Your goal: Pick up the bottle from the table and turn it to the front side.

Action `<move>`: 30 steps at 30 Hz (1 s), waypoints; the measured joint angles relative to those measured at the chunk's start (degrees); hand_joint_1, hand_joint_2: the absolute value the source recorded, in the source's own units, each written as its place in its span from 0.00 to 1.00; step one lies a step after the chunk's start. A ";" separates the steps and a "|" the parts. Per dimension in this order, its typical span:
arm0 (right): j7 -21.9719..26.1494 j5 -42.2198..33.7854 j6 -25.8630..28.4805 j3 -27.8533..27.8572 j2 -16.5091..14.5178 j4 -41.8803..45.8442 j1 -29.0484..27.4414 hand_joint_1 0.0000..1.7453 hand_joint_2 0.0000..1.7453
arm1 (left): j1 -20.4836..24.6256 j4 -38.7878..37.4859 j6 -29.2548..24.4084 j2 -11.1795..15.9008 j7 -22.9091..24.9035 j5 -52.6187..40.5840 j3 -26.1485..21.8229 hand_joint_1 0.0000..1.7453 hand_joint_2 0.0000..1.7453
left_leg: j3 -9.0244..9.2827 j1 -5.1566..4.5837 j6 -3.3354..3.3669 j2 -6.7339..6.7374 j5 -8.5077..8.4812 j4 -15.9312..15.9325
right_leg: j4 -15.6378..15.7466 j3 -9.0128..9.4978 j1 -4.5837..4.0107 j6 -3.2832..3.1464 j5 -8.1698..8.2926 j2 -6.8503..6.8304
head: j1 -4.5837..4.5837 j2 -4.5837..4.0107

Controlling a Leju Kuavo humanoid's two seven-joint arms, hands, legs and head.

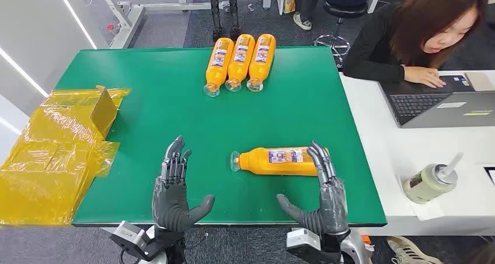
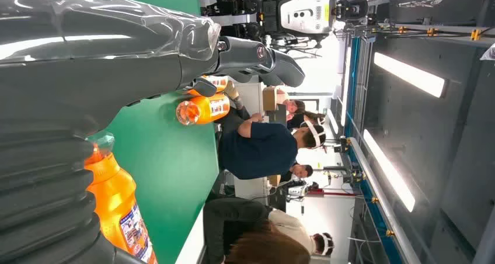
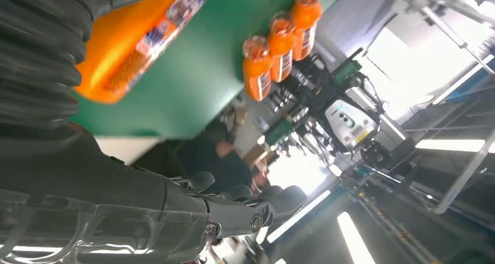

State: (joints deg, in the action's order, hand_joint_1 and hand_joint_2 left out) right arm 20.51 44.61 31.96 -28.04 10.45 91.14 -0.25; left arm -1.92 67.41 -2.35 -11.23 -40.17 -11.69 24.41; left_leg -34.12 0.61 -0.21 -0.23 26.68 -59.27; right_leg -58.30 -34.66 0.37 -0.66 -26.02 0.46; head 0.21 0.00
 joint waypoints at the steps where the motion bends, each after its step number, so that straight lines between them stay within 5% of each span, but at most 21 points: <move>1: -0.27 0.72 -0.08 0.20 0.05 -0.14 0.33 0.00 1.00 | 0.00 0.00 0.00 0.00 0.00 0.00 0.04 0.00 1.00 | 0.00 0.00 0.00 0.00 0.00 0.00 | 0.00 0.00 0.00 0.00 0.00 0.00 | 0.00 0.00; 11: -4.31 9.08 0.25 2.12 0.54 -2.56 4.50 0.00 1.00 | 0.01 0.00 0.43 -0.02 0.00 -0.25 0.22 0.00 1.00 | 0.00 0.00 0.00 0.04 -0.02 -0.02 | -0.02 0.01 0.00 0.00 0.03 0.04 | 0.00 0.00; 18: -3.48 8.16 -4.72 2.38 1.93 -19.31 23.53 0.00 1.00 | 0.25 -0.02 1.80 -0.11 0.00 -0.99 0.20 0.00 1.00 | 0.03 -0.02 0.08 0.21 -0.24 -0.05 | -0.01 -0.01 0.01 0.03 0.31 0.17 | 0.00 0.00; 30: -3.47 2.27 -31.12 -5.55 1.65 -38.81 47.66 0.00 1.00 | -0.02 -0.01 2.33 -0.04 0.00 -1.07 0.16 0.00 1.00 | -0.10 0.01 -0.01 0.03 -0.37 -0.06 | -0.07 -0.07 0.01 0.02 0.42 0.04 | 0.00 0.00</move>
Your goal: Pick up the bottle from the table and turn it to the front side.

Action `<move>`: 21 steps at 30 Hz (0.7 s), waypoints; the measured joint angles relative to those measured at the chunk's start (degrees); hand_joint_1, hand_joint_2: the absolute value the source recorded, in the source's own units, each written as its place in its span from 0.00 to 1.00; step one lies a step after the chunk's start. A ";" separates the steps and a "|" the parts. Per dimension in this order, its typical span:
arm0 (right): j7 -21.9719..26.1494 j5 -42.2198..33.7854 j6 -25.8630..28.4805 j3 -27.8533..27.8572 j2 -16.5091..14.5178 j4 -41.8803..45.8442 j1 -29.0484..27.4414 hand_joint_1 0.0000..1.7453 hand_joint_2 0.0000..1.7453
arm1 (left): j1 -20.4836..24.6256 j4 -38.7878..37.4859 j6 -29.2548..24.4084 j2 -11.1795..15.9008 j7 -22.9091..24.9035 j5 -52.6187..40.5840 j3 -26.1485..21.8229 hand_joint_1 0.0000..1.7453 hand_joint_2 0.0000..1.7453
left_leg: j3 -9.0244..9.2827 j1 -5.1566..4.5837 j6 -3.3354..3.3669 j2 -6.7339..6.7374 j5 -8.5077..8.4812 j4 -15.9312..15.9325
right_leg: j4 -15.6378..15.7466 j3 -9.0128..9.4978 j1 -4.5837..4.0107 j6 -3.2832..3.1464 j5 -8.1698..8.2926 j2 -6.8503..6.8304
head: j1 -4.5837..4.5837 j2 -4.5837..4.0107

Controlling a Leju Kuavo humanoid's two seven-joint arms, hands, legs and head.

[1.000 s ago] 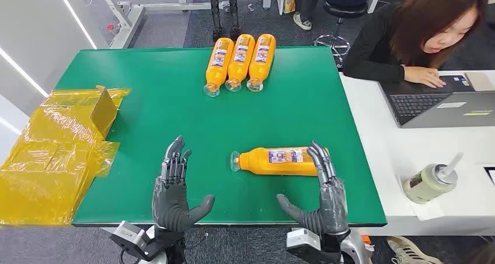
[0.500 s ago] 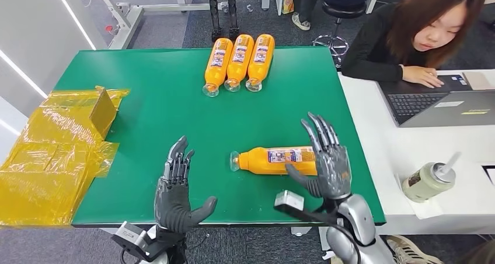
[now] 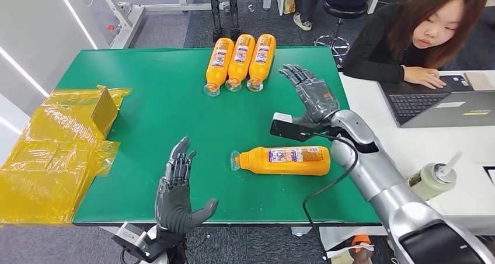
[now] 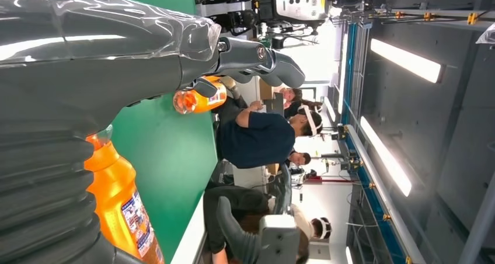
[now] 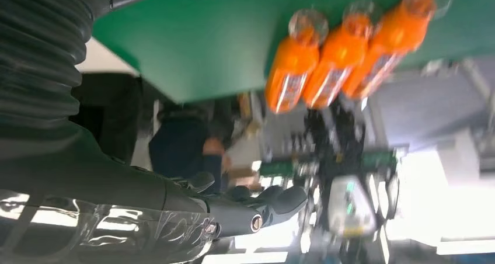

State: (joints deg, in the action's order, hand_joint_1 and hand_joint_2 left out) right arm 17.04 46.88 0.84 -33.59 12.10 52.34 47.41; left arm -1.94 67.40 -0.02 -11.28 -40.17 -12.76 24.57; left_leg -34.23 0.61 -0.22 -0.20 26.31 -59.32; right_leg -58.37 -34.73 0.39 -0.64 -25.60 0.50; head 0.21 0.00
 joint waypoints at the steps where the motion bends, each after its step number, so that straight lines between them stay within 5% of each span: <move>1: 0.14 -1.29 -3.18 -0.99 -0.12 -1.23 1.67 0.00 1.00 | -0.04 0.00 0.03 0.01 0.00 -0.02 -0.01 0.00 1.00 | -0.01 0.00 0.00 0.00 0.00 0.00 | 0.00 -0.01 0.00 0.00 0.00 0.00 | -0.01 0.00; 12: -1.09 -12.75 -31.74 -17.26 -1.75 -9.47 16.00 0.00 1.00 | -1.04 0.43 0.13 0.55 0.03 0.42 -0.31 0.00 1.00 | -0.02 0.00 0.00 -0.02 -0.01 0.00 | 0.00 -0.03 0.00 0.00 0.00 -0.01 | 0.00 0.00; 21: -2.75 -21.09 -32.79 -31.38 -0.56 -10.65 18.19 0.00 1.00 | -1.25 0.75 0.67 0.91 0.50 1.05 -0.40 0.00 1.00 | -0.01 -0.01 0.01 -0.07 -0.01 -0.04 | 0.04 -0.03 -0.02 0.01 0.00 -0.05 | -0.01 0.00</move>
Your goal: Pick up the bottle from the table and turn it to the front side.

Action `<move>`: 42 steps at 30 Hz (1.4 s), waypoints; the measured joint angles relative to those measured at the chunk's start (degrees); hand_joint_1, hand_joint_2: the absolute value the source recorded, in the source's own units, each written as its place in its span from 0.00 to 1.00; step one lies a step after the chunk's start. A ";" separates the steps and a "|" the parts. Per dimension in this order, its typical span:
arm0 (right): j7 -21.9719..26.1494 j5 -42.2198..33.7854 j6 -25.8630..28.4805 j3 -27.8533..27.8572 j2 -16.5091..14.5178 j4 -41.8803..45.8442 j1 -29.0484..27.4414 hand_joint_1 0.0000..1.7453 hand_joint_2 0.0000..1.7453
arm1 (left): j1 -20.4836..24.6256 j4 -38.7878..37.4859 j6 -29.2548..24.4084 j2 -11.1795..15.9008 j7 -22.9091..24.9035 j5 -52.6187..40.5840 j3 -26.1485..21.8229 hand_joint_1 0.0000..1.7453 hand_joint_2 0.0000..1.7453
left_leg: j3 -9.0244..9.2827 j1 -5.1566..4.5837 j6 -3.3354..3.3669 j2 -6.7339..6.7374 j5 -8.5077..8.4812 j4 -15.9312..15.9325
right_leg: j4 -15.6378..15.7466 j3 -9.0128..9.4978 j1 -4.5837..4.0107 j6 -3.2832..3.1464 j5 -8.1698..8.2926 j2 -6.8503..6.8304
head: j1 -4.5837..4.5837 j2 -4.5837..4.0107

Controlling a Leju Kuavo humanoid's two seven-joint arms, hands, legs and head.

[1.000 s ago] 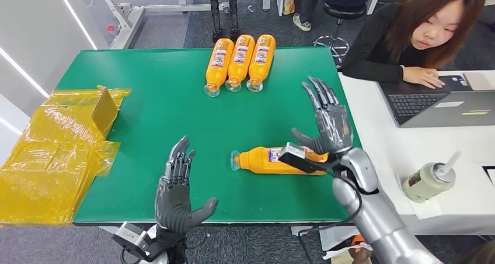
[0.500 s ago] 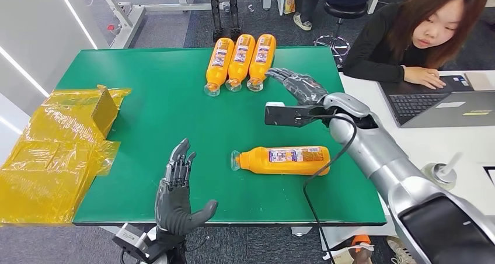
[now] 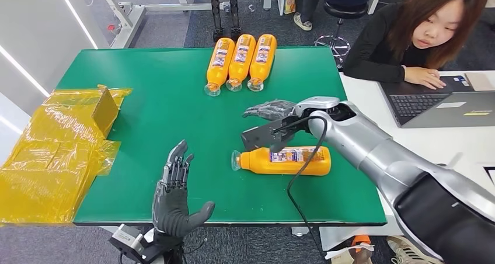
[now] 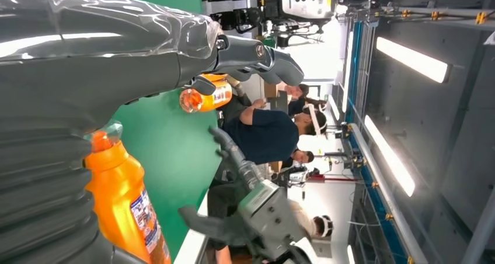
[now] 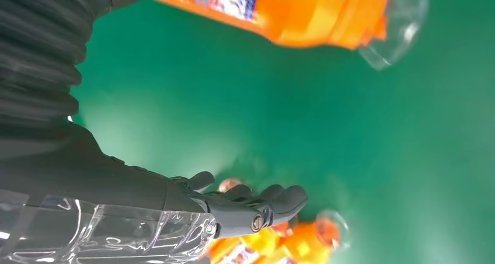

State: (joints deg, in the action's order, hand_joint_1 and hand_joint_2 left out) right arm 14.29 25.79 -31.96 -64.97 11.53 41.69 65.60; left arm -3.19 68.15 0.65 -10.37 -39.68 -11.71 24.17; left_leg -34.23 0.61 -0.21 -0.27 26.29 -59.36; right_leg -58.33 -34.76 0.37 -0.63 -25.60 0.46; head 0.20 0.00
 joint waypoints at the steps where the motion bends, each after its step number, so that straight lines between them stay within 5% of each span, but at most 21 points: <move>1: -0.09 -0.54 0.75 -1.06 0.53 -0.12 -0.14 0.00 1.00 | -0.02 0.00 0.05 0.06 0.02 0.08 0.00 0.00 1.00 | -0.01 0.00 0.00 -0.01 0.00 -0.01 | 0.00 0.01 0.00 0.00 0.00 -0.02 | 0.00 0.00; 16: 0.37 -3.49 10.98 -8.02 6.09 -4.13 -5.92 0.00 1.00 | 0.04 0.00 0.92 0.66 0.58 0.64 -0.08 0.00 1.00 | -0.02 0.01 0.01 -0.02 0.01 -0.03 | 0.03 0.00 0.01 0.03 0.02 -0.02 | 0.00 0.00; 34: 2.38 -4.66 15.22 -8.45 5.93 -8.85 -10.37 0.00 1.00 | 0.02 0.00 0.84 1.27 0.95 1.59 -0.11 0.00 1.00 | 0.09 0.02 0.01 0.00 0.01 -0.03 | 0.04 0.13 0.00 0.04 0.00 0.00 | 0.01 0.00; 38: 2.98 -4.18 16.44 -8.40 5.57 -9.69 -10.80 0.98 1.00 | 0.04 0.00 0.70 1.32 1.15 1.86 -0.11 0.00 1.00 | 0.20 0.01 0.01 0.01 0.01 -0.03 | 0.05 0.25 0.00 0.05 0.01 0.01 | 0.01 0.00; 42: 3.09 -3.79 19.28 -7.72 5.49 -9.90 -11.78 1.00 1.00 | 0.04 0.02 0.64 1.39 1.23 2.07 -0.11 0.00 1.00 | 0.32 0.01 0.01 0.01 0.01 -0.04 | 0.06 0.35 0.00 0.05 0.01 0.01 | 0.00 0.00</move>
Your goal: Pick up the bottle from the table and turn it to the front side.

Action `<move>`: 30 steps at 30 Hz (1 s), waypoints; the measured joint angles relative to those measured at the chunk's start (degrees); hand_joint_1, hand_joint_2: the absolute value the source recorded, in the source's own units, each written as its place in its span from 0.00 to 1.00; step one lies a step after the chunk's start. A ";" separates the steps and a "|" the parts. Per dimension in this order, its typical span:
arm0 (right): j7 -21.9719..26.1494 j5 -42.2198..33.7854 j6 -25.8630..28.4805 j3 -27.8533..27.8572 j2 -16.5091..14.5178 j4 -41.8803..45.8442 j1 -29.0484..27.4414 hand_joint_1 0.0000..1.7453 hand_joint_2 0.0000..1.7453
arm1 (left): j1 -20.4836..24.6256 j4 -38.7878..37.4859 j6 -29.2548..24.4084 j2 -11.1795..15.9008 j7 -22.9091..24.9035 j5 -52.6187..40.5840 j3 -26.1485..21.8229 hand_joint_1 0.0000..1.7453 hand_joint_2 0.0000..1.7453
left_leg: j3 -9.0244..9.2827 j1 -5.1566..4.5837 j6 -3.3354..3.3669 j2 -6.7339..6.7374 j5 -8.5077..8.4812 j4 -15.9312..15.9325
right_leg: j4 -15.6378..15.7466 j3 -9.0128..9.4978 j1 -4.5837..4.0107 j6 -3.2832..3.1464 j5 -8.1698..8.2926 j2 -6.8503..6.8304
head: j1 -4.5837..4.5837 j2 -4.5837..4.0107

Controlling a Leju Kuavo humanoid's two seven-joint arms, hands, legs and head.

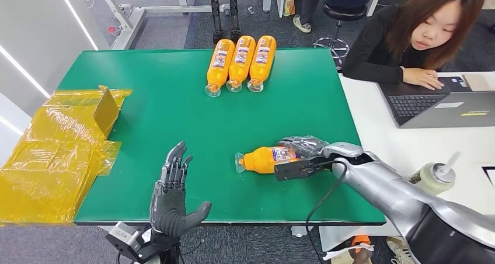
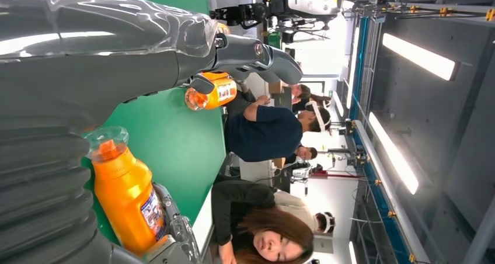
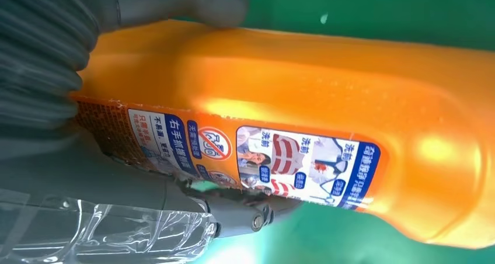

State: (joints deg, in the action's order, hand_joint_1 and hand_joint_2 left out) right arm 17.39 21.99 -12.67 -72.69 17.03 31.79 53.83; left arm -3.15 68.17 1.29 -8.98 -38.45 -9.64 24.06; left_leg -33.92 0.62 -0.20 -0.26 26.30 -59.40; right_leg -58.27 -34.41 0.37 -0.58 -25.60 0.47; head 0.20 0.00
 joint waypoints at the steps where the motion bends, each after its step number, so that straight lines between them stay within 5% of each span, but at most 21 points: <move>1: -0.01 0.10 0.64 0.28 0.01 0.02 -0.25 1.00 1.00 | 0.00 0.01 -0.01 0.02 0.00 0.02 0.00 0.00 1.00 | 0.02 0.00 0.00 0.00 0.00 0.00 | 0.00 0.02 0.00 0.00 0.00 0.00 | 0.00 0.00; 7: -0.32 0.85 3.97 2.58 0.41 1.04 -1.74 1.00 1.00 | -0.03 0.01 -0.13 0.11 0.02 0.18 -0.01 0.00 1.00 | 0.05 0.00 0.00 0.00 0.00 0.00 | 0.00 0.05 0.00 0.00 0.00 0.00 | 0.00 0.00; 15: -1.92 5.43 14.92 11.21 2.58 10.59 -9.59 1.00 1.00 | -0.89 0.78 -0.65 0.10 0.05 0.31 -0.72 0.00 1.00 | -0.12 -0.01 0.00 -0.02 0.01 0.00 | -0.01 -0.11 0.00 0.00 0.00 -0.01 | 0.01 0.00; 21: -3.51 7.89 15.43 17.93 3.78 19.30 -14.76 1.00 1.00 | -1.09 1.27 -0.57 0.01 0.39 0.01 -1.79 0.00 1.00 | -0.24 0.00 -0.01 0.01 0.01 0.02 | -0.02 -0.26 0.01 0.00 -0.01 0.02 | -0.01 0.00; 30: -3.51 7.91 15.41 20.80 4.63 23.20 -16.60 1.00 1.00 | -1.26 1.35 -0.57 -0.40 0.39 0.01 -2.13 0.00 1.00 | -0.28 -0.01 -0.01 -0.01 0.01 0.01 | -0.02 -0.26 0.00 0.00 -0.01 -0.02 | 0.01 0.00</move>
State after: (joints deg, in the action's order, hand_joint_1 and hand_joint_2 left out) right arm 13.88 29.91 2.74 -51.89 21.65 54.99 37.23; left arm -4.40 69.52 0.72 -9.38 -38.05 -9.63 21.94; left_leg -34.19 0.61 -0.21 -0.26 26.31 -59.39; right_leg -58.29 -34.67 0.37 -0.57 -25.60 0.45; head 0.21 0.00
